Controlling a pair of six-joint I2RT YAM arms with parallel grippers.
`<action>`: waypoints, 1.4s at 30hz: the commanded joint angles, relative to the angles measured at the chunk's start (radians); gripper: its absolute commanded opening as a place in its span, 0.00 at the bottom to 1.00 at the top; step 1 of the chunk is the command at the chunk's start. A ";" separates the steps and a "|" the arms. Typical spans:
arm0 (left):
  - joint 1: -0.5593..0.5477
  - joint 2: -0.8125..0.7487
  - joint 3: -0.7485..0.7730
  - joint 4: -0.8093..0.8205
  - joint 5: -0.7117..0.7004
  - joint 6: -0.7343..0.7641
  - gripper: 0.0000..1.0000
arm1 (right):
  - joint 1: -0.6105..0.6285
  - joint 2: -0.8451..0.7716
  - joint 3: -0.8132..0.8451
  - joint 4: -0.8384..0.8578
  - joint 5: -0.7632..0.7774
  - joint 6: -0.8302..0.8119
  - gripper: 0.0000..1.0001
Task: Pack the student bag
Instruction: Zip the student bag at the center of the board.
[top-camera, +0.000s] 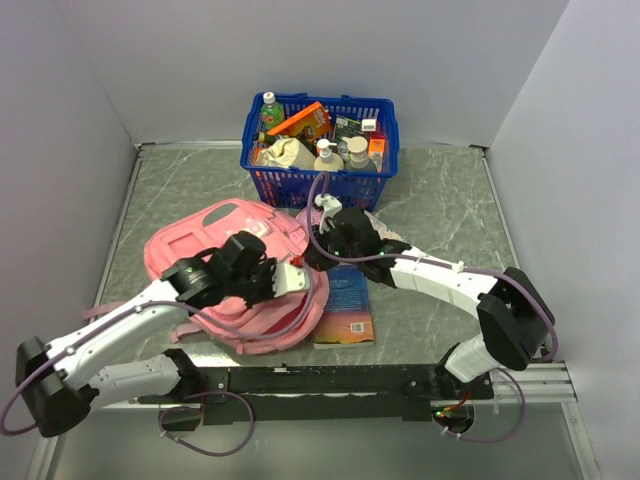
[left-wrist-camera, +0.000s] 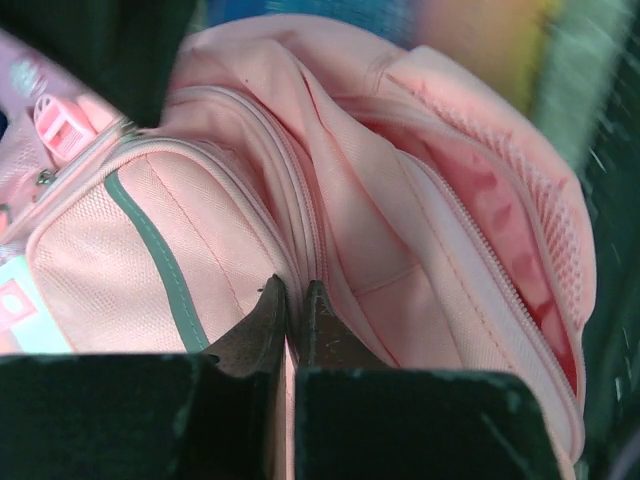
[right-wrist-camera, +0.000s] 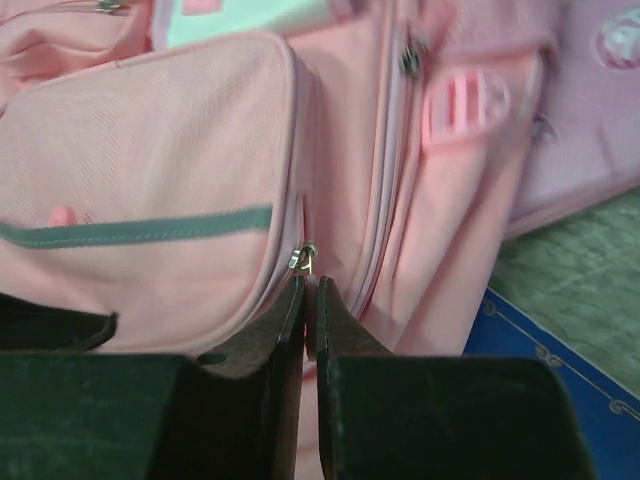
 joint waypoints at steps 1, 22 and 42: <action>-0.020 -0.094 0.099 -0.431 0.275 0.315 0.01 | -0.051 0.019 0.086 0.039 0.092 -0.065 0.00; -0.020 -0.219 0.051 -0.237 0.099 0.095 0.97 | -0.010 0.079 0.092 0.111 0.097 -0.010 0.15; -0.019 0.154 0.006 0.219 -0.354 -0.165 0.49 | -0.109 0.064 0.095 0.043 0.111 0.045 0.65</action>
